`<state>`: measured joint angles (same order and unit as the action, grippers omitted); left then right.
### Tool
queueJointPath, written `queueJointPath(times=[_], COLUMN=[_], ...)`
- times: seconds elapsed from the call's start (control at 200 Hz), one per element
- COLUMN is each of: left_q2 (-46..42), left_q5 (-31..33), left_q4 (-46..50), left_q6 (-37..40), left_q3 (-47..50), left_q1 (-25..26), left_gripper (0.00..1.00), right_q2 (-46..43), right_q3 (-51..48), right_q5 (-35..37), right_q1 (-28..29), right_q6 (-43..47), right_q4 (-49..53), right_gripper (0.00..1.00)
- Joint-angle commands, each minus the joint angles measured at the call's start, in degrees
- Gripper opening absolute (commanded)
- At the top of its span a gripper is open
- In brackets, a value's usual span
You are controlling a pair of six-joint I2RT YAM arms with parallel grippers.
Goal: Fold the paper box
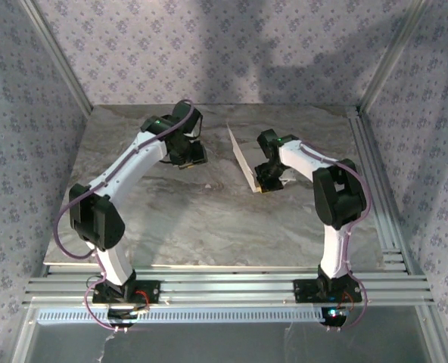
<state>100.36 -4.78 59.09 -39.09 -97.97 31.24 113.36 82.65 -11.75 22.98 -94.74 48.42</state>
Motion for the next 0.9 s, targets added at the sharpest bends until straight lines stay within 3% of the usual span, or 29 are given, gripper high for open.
queueJointPath(times=[0.0, 0.05, 0.1, 0.235, 0.365, 0.425, 0.565, 0.635, 0.72, 0.895], left_q2=[-2.3, -2.4, -2.4, -2.4, -2.8, -3.5, -6.2, -8.3, -11.4, -18.9], left_q5=[-2.1, -2.1, -1.9, -1.7, -1.8, -2.0, -3.6, -5.3, -7.0, -9.5], left_q4=[-2.2, -2.2, -2.2, -2.0, -1.0, -0.8, -2.2, -4.7, -8.6, -21.4], left_q6=[-0.5, -0.3, -0.2, 0.1, 1.4, 1.8, 2.2, 2.2, 1.6, -2.6], left_q3=[0.7, 0.7, 0.6, -0.3, -1.7, -1.9, -0.3, 2.1, 6.2, 18.8], left_q1=[0.4, 0.3, 0.3, 0.1, 0.1, 0.1, 0.4, 1.1, 2.1, 4.3], left_gripper=[0.36, 0.36, 0.36, 0.36, 0.37, 0.37, 0.37, 0.37, 0.37, 0.38], right_q2=[1.7, 1.3, 0.7, -2.6, -8.3, -10.3, -10.9, -9.2, -6.2, 2.0], right_q3=[0.3, 1.2, 2.1, 3.9, 6.7, 9.7, 13.9, 14.7, 15.0, 20.4], right_q5=[-2.9, -2.9, -2.8, -1.2, 3.7, 6.1, 10.5, 13.2, 14.4, 9.3], right_q1=[1.3, 1.6, 1.7, 1.1, -0.6, -1.6, -5.7, -7.5, -9.7, -13.1], right_q6=[-3.6, -3.7, -3.5, -1.6, 4.9, 12.0, 39.1, 56.6, 71.2, 81.8], right_q4=[0.7, 1.3, 2.0, 5.4, 8.2, 10.9, 9.2, 8.5, 8.9, 9.4], right_gripper=[0.29, 0.46, 0.56, 0.68, 0.70, 0.71, 0.71, 0.68, 0.65, 0.59])
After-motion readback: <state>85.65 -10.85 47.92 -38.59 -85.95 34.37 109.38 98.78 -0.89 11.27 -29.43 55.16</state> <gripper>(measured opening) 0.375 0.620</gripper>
